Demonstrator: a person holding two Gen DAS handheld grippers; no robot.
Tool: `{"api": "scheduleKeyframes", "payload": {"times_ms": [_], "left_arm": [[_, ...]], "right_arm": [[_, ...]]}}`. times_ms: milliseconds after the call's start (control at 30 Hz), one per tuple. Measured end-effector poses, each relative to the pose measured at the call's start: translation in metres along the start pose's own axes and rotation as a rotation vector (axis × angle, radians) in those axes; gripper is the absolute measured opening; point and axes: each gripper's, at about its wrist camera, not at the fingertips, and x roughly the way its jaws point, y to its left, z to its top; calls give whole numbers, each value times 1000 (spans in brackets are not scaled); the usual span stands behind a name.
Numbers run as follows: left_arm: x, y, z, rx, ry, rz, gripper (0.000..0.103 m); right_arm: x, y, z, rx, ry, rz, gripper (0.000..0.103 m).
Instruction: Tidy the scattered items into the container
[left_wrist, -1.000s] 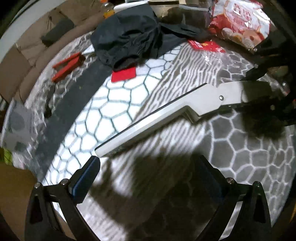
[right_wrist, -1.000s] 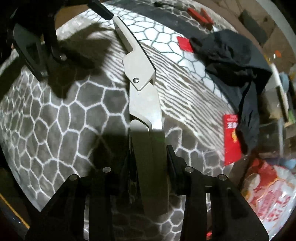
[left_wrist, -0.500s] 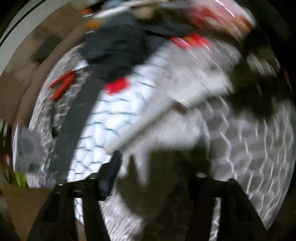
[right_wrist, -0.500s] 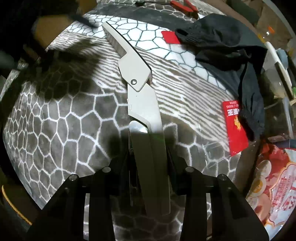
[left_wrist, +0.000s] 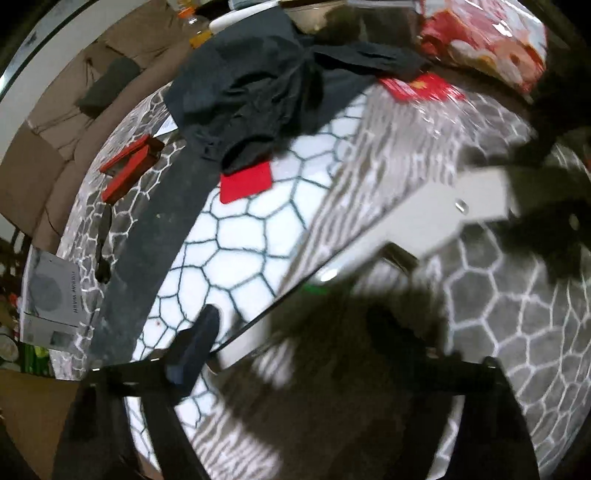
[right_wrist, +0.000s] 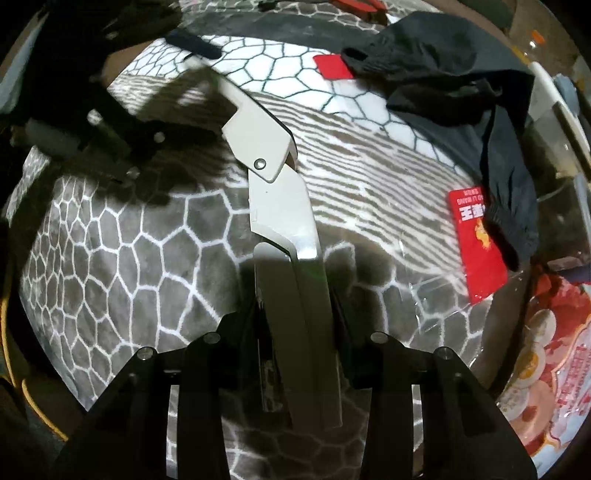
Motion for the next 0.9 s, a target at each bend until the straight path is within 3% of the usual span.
{"api": "scheduleKeyframes", "payload": {"times_ms": [67, 167, 367, 467, 500, 667, 767, 833, 900], "left_arm": [[-6, -6, -3, 5, 5, 33, 39], [-19, -17, -11, -12, 15, 23, 30], [-34, -53, -29, -17, 67, 45, 31], [-26, -59, -29, -17, 95, 59, 49], [-24, -58, -28, -29, 97, 55, 50], [-14, -31, -25, -197, 78, -44, 55], [-13, -27, -27, -229, 61, -77, 56], [-14, -30, -26, -226, 56, -81, 52], [-15, -36, -24, -203, 51, -90, 34]], "right_arm": [[-2, -1, 0, 17, 0, -7, 36], [-3, -4, 0, 52, -1, -25, 36], [-6, -1, 1, 80, -13, -43, 37], [-8, 0, 0, 86, -23, -43, 38], [-9, -2, 0, 96, -27, -35, 38], [-2, -22, 10, 127, -50, 10, 41], [6, -37, 21, 124, -50, 6, 38], [-10, -11, -5, 139, -50, 8, 37], [9, -17, 4, 136, -49, 4, 36]]}}
